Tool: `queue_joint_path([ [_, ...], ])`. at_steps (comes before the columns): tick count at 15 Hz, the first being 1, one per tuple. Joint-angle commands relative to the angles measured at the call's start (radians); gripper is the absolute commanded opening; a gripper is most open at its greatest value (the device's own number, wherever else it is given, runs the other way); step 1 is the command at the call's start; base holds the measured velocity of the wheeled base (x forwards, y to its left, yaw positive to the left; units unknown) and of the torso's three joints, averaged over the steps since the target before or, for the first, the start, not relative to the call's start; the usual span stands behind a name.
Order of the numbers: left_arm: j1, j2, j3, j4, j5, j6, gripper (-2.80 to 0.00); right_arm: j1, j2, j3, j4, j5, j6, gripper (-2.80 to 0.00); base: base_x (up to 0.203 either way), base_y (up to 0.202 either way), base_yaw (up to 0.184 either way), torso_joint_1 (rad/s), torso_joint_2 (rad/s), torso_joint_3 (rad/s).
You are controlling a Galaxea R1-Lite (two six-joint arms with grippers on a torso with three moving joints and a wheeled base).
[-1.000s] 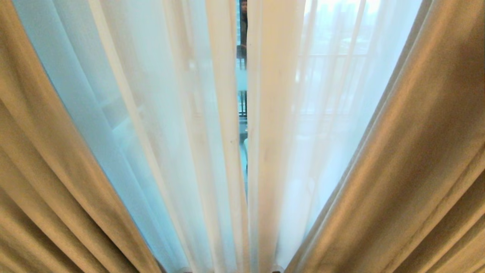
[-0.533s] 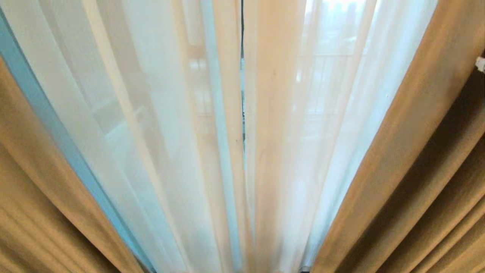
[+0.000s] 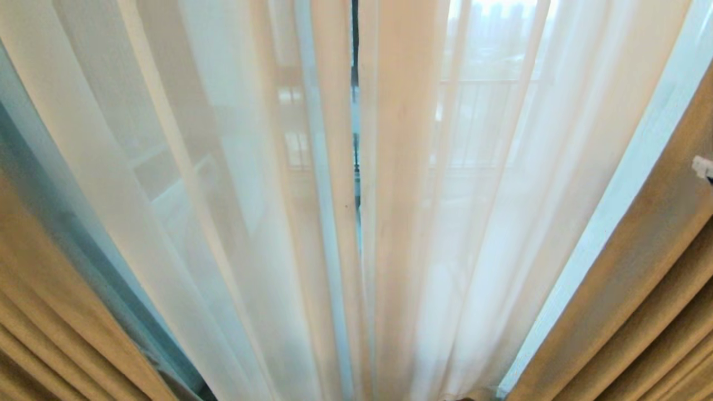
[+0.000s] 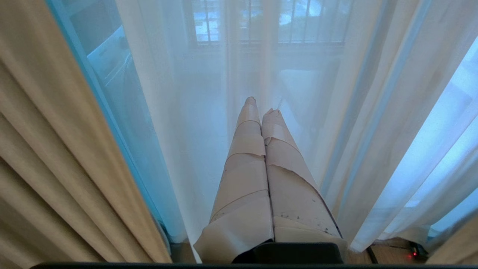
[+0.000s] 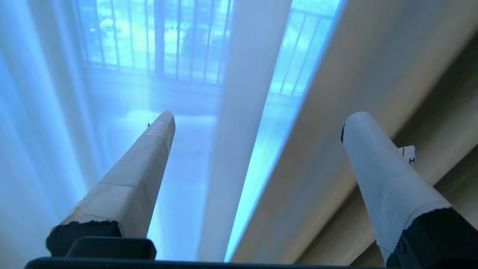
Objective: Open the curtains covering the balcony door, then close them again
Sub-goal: Pull the outer curtains open on both sides
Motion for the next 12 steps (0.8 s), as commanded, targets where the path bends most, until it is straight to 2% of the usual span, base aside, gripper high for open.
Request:
queue_joint_path([
  [1, 0.0, 0.0, 0.0, -0.001, 0.0, 0.0, -2.8, 0.0, -0.065, 0.094, -0.004, 0.01, -0.006, 0.0, 0.0, 0.0, 0.0, 0.0, 0.0, 0.0],
  [3, 0.0, 0.0, 0.0, -0.001, 0.0, 0.0, -2.8, 0.007, -0.113, 0.168, 0.005, 0.04, -0.021, 0.0, 0.0, 0.0, 0.0, 0.0, 0.0, 0.0],
  [7, 0.0, 0.0, 0.0, -0.001, 0.0, 0.0, -2.8, 0.127, -0.252, 0.32, 0.078, 0.055, -0.027, 0.0, 0.0, 0.0, 0.0, 0.0, 0.0, 0.0],
  [8, 0.0, 0.0, 0.0, 0.0, 0.0, 0.0, -2.8, 0.16, -0.285, 0.359, 0.097, 0.054, -0.027, -2.8, 0.0, 0.0, 0.0, 0.0, 0.0, 0.0],
  [12, 0.0, 0.0, 0.0, -0.001, 0.0, 0.0, -2.8, 0.214, -0.387, 0.484, 0.139, 0.055, -0.023, -2.8, 0.0, 0.0, 0.0, 0.0, 0.0, 0.0],
])
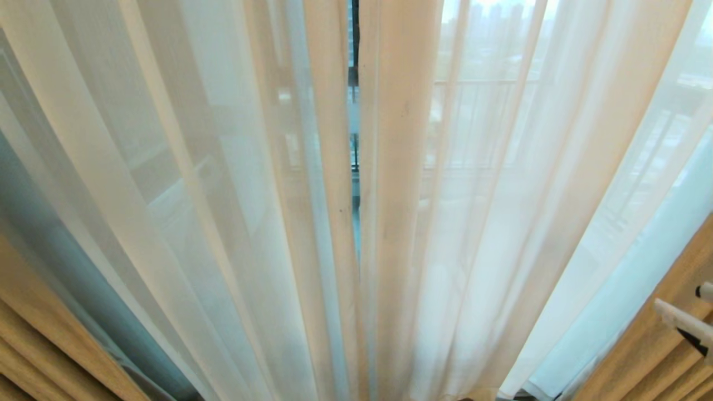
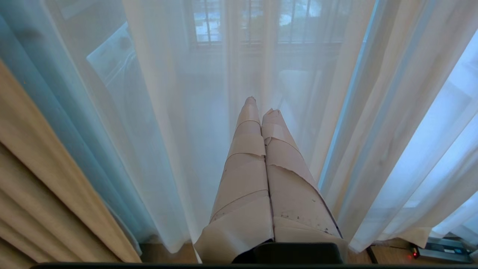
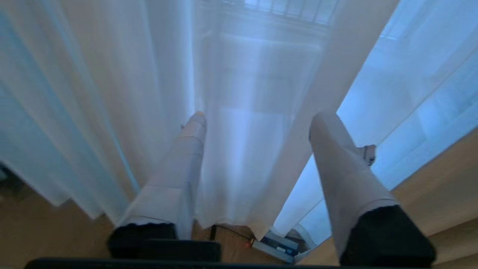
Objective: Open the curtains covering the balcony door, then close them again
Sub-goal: Pull the outer curtains open on both sides
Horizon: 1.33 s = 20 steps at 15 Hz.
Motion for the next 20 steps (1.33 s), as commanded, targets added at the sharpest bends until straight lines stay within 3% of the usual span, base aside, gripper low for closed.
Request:
queue_joint_path([
  [1, 0.0, 0.0, 0.0, -0.001, 0.0, 0.0, -2.8, 0.022, -0.092, 0.061, 0.017, 0.003, 0.003, -2.8, 0.0, 0.0, 0.0, 0.0, 0.0, 0.0],
  [12, 0.0, 0.0, 0.0, -0.001, 0.0, 0.0, -2.8, 0.08, -0.583, 0.133, 0.413, -0.01, 0.007, -2.8, 0.0, 0.0, 0.0, 0.0, 0.0, 0.0],
  [16, 0.0, 0.0, 0.0, 0.0, 0.0, 0.0, -2.8, 0.092, -0.591, 0.15, 0.437, -0.103, 0.048, -2.8, 0.0, 0.0, 0.0, 0.0, 0.0, 0.0],
  [19, 0.0, 0.0, 0.0, -0.001, 0.0, 0.0, -2.8, 0.199, -0.657, 0.149, 0.481, -0.218, 0.065, -2.8, 0.0, 0.0, 0.0, 0.0, 0.0, 0.0],
  [20, 0.0, 0.0, 0.0, -0.001, 0.0, 0.0, -2.8, 0.2, -0.664, 0.151, 0.517, -0.263, 0.074, -2.8, 0.0, 0.0, 0.0, 0.0, 0.0, 0.0],
])
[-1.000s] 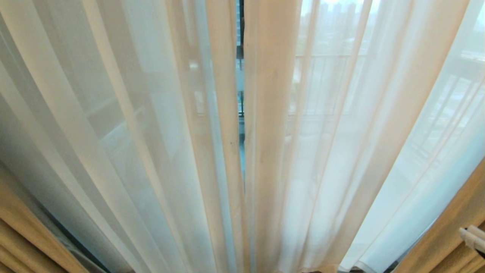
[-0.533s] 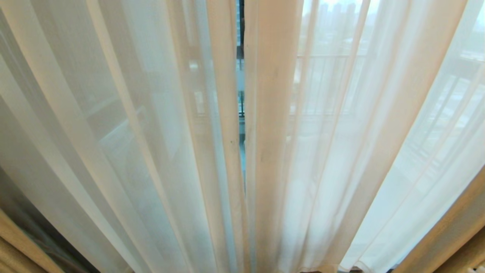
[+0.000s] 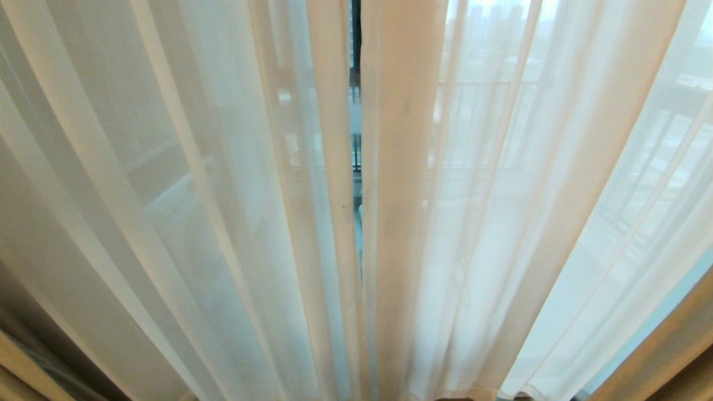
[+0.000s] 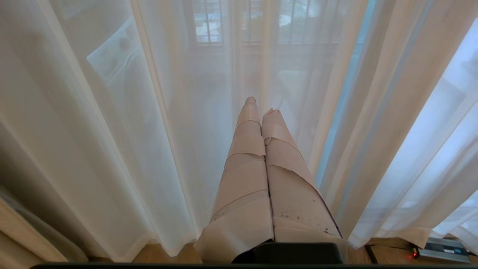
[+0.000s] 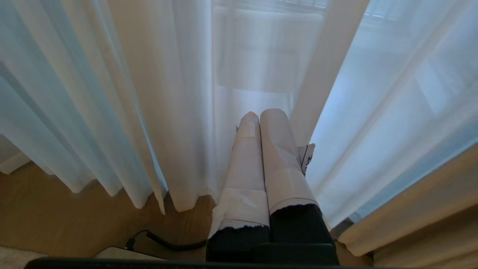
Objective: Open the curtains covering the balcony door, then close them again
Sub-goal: Pull the outer curtains open on both sides
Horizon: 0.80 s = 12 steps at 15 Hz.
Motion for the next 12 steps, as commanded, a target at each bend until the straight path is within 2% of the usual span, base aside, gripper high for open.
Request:
queue_joint_path([
  [1, 0.0, 0.0, 0.0, -0.001, 0.0, 0.0, -2.8, 0.018, -0.05, 0.003, 0.045, -0.059, 0.028, -2.8, 0.0, 0.0, 0.0, 0.0, 0.0, 0.0],
  [5, 0.0, 0.0, 0.0, -0.001, 0.0, 0.0, -2.8, 0.004, -0.229, -0.002, 0.102, -0.066, 0.023, -2.8, 0.0, 0.0, 0.0, 0.0, 0.0, 0.0],
  [6, 0.0, 0.0, 0.0, -0.001, 0.0, 0.0, -2.8, 0.001, -0.244, 0.002, 0.093, -0.063, -0.014, -2.8, 0.0, 0.0, 0.0, 0.0, 0.0, 0.0],
  [12, 0.0, 0.0, 0.0, -0.001, 0.0, 0.0, -2.8, 0.0, -0.244, 0.003, 0.09, -0.062, -0.04, -2.8, 0.0, 0.0, 0.0, 0.0, 0.0, 0.0],
])
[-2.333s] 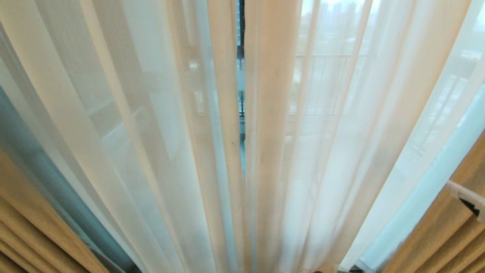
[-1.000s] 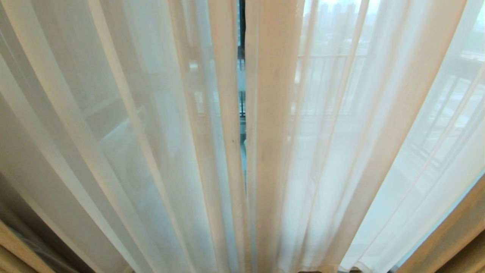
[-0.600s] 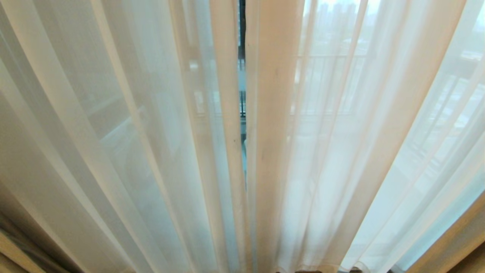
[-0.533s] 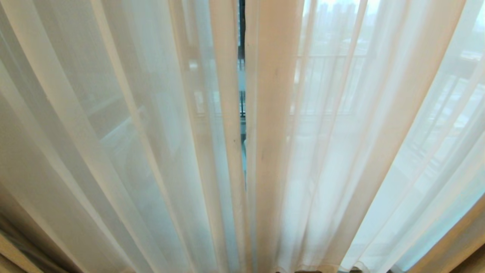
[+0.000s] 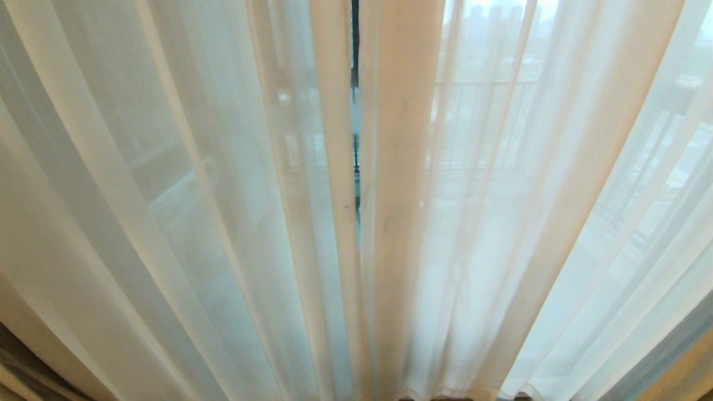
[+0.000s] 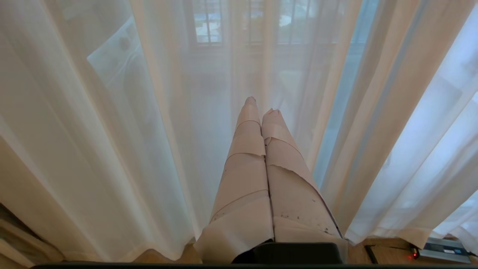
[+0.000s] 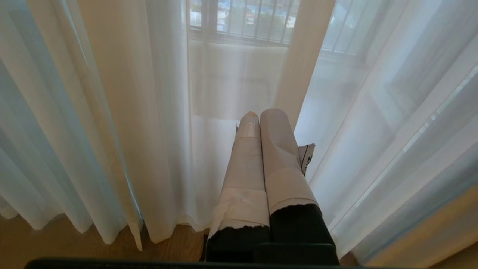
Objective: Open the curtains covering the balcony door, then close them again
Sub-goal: Pull the outer curtains open on both sides
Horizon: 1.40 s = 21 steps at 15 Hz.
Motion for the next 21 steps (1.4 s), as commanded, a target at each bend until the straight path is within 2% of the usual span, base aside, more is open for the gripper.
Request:
queue_joint_path([
  [1, 0.0, 0.0, 0.0, -0.001, 0.0, 0.0, -2.8, 0.0, -0.004, 0.0, -0.003, 0.004, -0.027, -2.8, 0.0, 0.0, 0.0, 0.0, 0.0, 0.0],
  [7, 0.0, 0.0, 0.0, -0.001, 0.0, 0.0, -2.8, 0.0, -0.004, 0.0, 0.0, 0.001, 0.021, -2.8, 0.0, 0.0, 0.0, 0.0, 0.0, 0.0],
  [21, 0.0, 0.0, 0.0, 0.001, 0.0, 0.001, -2.8, 0.0, -0.004, 0.0, 0.0, 0.002, 0.024, -2.8, 0.0, 0.0, 0.0, 0.0, 0.0, 0.0],
])
